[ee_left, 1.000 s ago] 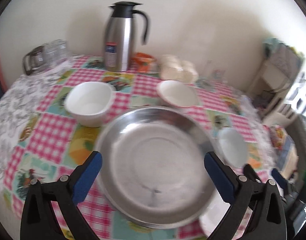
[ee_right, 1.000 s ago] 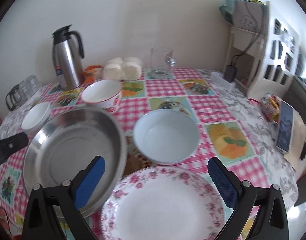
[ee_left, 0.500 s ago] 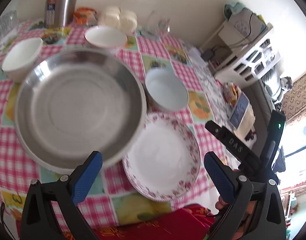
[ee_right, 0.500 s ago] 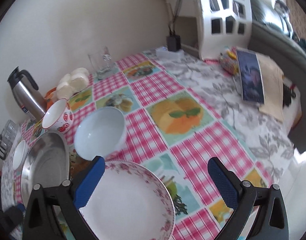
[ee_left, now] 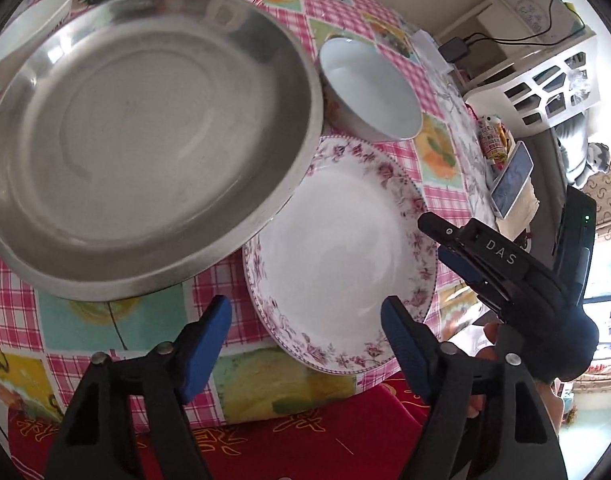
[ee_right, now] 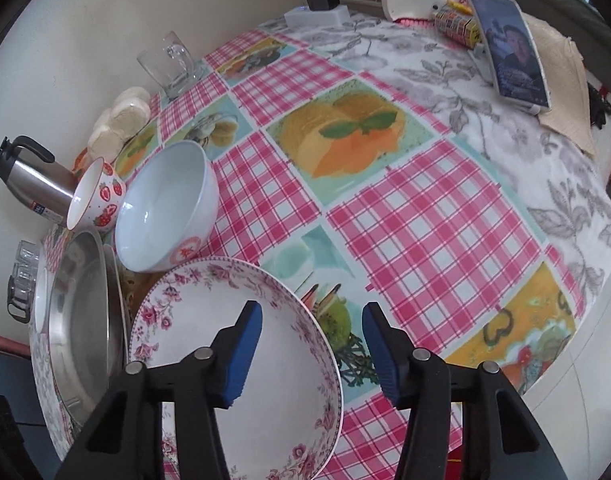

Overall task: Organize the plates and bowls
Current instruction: 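Grasp the pink-floral plate rim with the left gripper and lift it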

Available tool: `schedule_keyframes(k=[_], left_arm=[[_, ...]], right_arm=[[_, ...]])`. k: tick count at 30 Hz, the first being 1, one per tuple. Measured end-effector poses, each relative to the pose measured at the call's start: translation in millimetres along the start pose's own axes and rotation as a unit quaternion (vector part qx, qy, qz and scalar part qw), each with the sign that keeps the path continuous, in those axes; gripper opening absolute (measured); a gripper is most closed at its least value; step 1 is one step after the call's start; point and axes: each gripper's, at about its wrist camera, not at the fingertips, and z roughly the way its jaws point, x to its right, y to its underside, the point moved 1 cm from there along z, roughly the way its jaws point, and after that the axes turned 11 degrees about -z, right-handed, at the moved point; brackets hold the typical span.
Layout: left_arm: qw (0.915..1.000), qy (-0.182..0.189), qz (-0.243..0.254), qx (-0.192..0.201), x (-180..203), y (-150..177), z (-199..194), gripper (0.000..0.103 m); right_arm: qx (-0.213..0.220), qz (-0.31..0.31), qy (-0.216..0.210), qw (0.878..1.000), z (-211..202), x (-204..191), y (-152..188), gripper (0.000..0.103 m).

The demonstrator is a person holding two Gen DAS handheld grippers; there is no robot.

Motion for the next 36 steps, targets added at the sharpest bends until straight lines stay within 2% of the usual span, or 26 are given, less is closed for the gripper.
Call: schedule_keyframes(k=[7,12,14,16,22,29,36], left_arm=[[0.9998,-0.011,-0.004,-0.017,-5.3,-4.5,17.8,0.056],[0.9994,-0.01,-0.024,-0.021,-14.0,-9.3,25.2,0.048],[0.9993,-0.011,-0.029,-0.021,-16.0,-10.8,29.2,0.043],[0.999,-0.012,-0.035,-0.026,-17.3,-11.8,34.2,0.032],[0.9986,-0.018,-0.049,-0.006,-23.1,-15.7,34.3,0.015],[0.9983,-0.015,-0.056,0.0,-29.1,-16.9,32.7,0.014],[0.9984,-0.015,-0.055,0.001,-24.3,-18.2,34.2,0.014]], right_arm=[[-0.019,0.0,-0.006,1.0,9.8,0.5,2.0,0.043],[-0.028,0.003,-0.015,0.999,15.8,3.1,1.8,0.029],[-0.029,0.004,-0.016,0.999,18.6,3.7,0.1,0.027],[-0.03,0.007,-0.021,0.999,20.2,5.1,0.0,0.026],[-0.027,0.004,-0.025,0.999,21.1,4.6,-0.4,0.026],[-0.028,0.0,-0.048,0.998,23.6,8.3,-1.0,0.026],[-0.013,-0.009,-0.098,0.995,24.6,19.4,-0.3,0.025]])
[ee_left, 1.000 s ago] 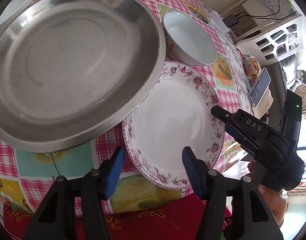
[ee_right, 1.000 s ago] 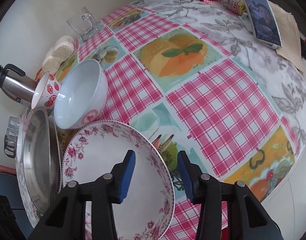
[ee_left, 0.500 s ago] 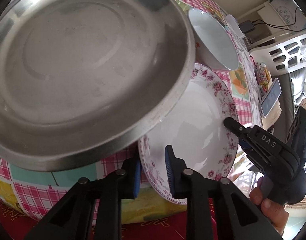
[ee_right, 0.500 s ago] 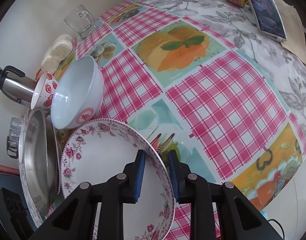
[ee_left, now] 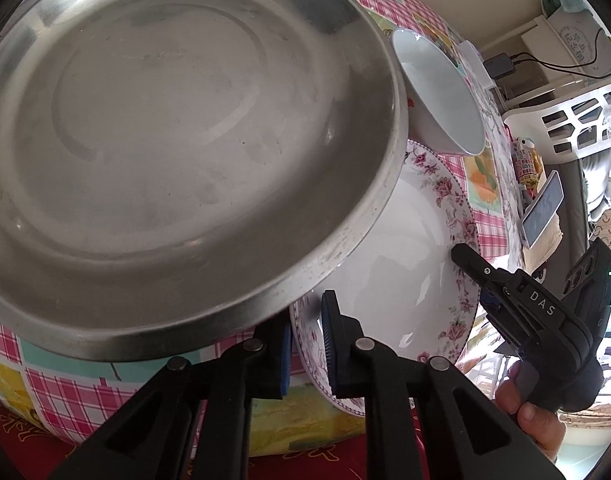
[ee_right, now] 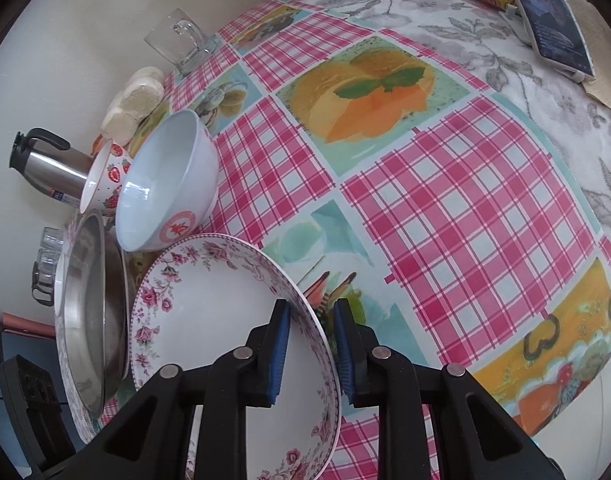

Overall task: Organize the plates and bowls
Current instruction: 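Grasp the pink-floral plate rim with the left gripper and lift it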

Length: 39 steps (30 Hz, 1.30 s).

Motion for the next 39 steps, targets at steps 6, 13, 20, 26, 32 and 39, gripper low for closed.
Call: schedule_keyframes(k=[6,13,20,26,32,39], left_arm=[[1.0,0.0,0.001,0.002,-0.2,0.0,0.4,0.014],[0.9997,-0.013,0.021,0.004,7.8,3.5,0.5,0.015],[0.999,-0.01,0.044,-0.003,15.5,7.0,1.3,0.015],[0.9975,-0.008,0.07,0.008,21.2,7.8,-6.1,0.015],[0.9955,0.002,0.092,0.019,33.3,11.4,-10.1,0.015],[0.9922,0.02,0.118,0.035,43.0,16.7,-20.7,0.015]], right_arm=[[0.015,-0.01,-0.038,0.999,-0.3,7.3,2.9,0.021],[0.021,-0.024,-0.041,0.999,-6.0,8.1,6.6,0.017],[0.031,-0.036,-0.055,0.997,-19.6,17.8,11.0,0.017],[0.038,-0.051,-0.057,0.996,-30.7,22.5,16.4,0.017],[0.054,-0.062,-0.052,0.995,-46.0,22.6,18.8,0.017],[0.075,-0.065,-0.049,0.994,-63.9,24.9,20.5,0.017]])
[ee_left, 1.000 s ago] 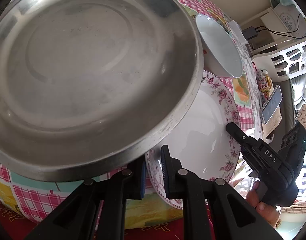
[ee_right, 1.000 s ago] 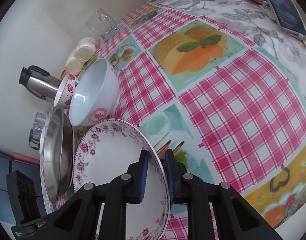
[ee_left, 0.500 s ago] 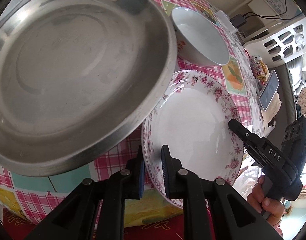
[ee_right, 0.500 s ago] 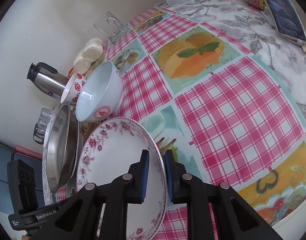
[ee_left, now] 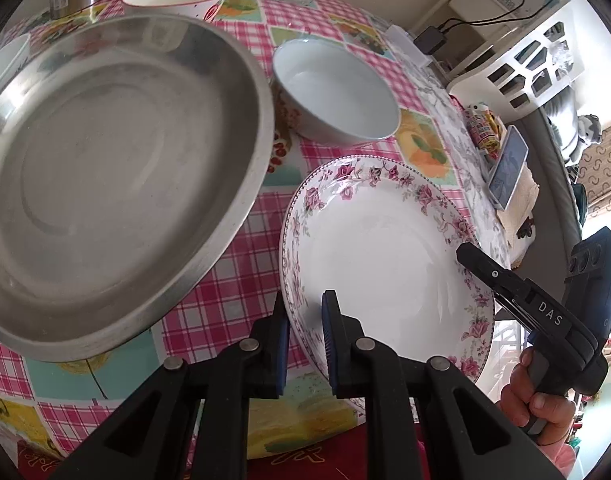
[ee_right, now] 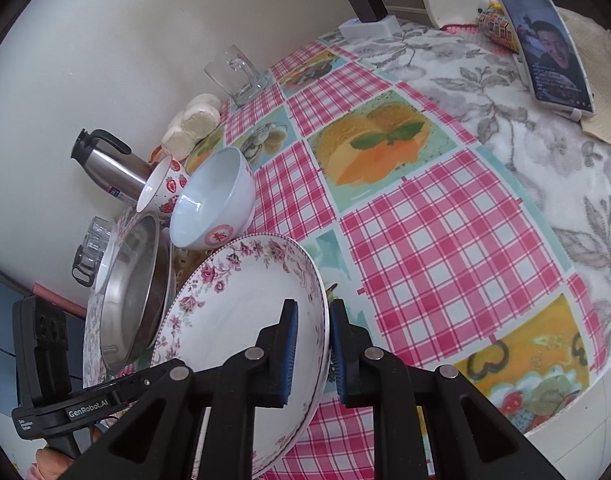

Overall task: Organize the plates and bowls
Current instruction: 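Grasp the pink-floral plate rim with the left gripper and lift it, then lower the pink-floral plate into the steel basin with the left gripper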

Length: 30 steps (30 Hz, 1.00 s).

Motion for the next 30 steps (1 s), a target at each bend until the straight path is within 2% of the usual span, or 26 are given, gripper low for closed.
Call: schedule_keyframes(k=[12,16,24,30], left_arm=[[0.9968,0.051,-0.001,0.061,3.7,-10.1,-41.9,0.014],[0.9944,0.062,-0.017,0.084,-2.6,-18.0,-55.5,0.014],[0.9856,0.074,-0.074,0.133,-38.0,-35.2,-80.3,0.014],[0.9766,0.091,-0.133,0.143,-75.1,-46.8,-91.3,0.014]], right_arm=[[0.055,-0.032,0.007,0.998,-42.5,-31.8,-21.1,0.017],[0.067,-0.041,0.0,0.997,-46.4,-47.8,-32.6,0.017],[0.045,-0.076,-0.009,0.996,-22.4,-88.5,-52.3,0.017],[0.028,-0.095,-0.02,0.995,1.4,-119.0,-57.4,0.017]])
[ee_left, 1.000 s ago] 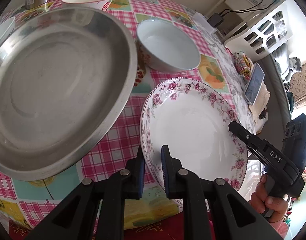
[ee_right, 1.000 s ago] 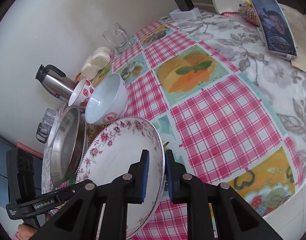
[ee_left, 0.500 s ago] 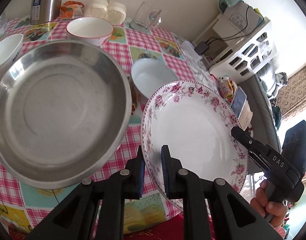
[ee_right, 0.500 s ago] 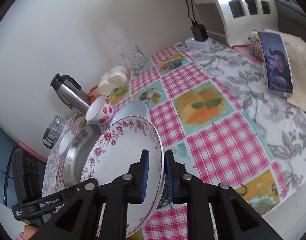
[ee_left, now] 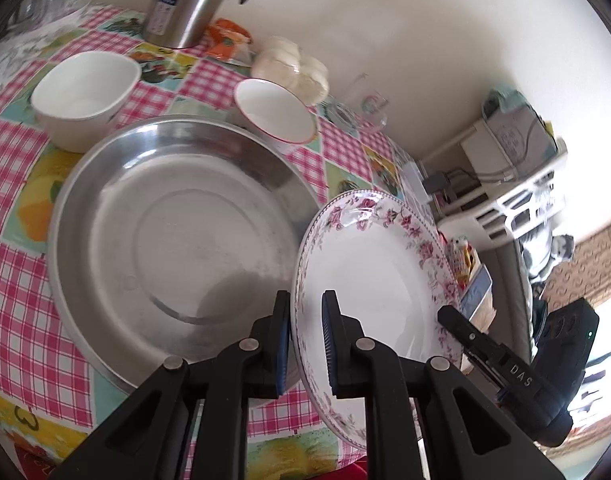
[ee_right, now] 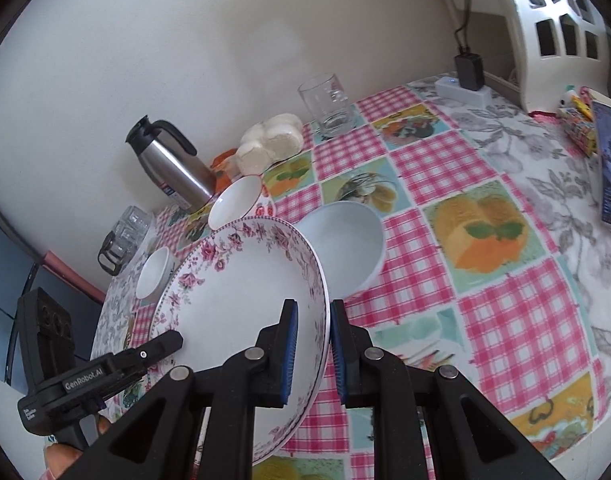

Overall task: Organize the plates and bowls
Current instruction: 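Lower the pink-floral plate into the steel basin with the left gripper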

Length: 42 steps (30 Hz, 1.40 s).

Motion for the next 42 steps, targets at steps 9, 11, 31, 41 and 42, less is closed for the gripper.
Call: schedule_keyframes(k=[9,11,31,41,42], left_arm=[[0.9974,0.008,-0.063,0.035,-38.6,-26.1,-21.6,0.014],[0.9964,0.006,-0.074,0.041,-46.0,-30.3,-24.9,0.014],[0.9883,-0.012,-0.13,0.079,-101.6,-60.7,-43.6,0.014],[0.9928,-0.023,-0.105,0.052,-92.9,-62.2,-17.6,0.014],[0.9931,-0.026,-0.103,0.05,-92.5,-62.0,-15.0,0.014]], right_arm=[[-0.027,-0.018,-0.018,0.999,35.0,-39.9,-13.8,0.017],[-0.03,-0.027,-0.021,0.999,40.8,-50.0,-17.2,0.017],[-0.066,-0.086,-0.037,0.993,106.2,-112.2,-39.7,0.017],[-0.077,-0.062,-0.028,0.995,122.9,-87.7,-32.0,0.017],[-0.078,-0.06,-0.027,0.995,123.9,-85.2,-31.3,0.017]])
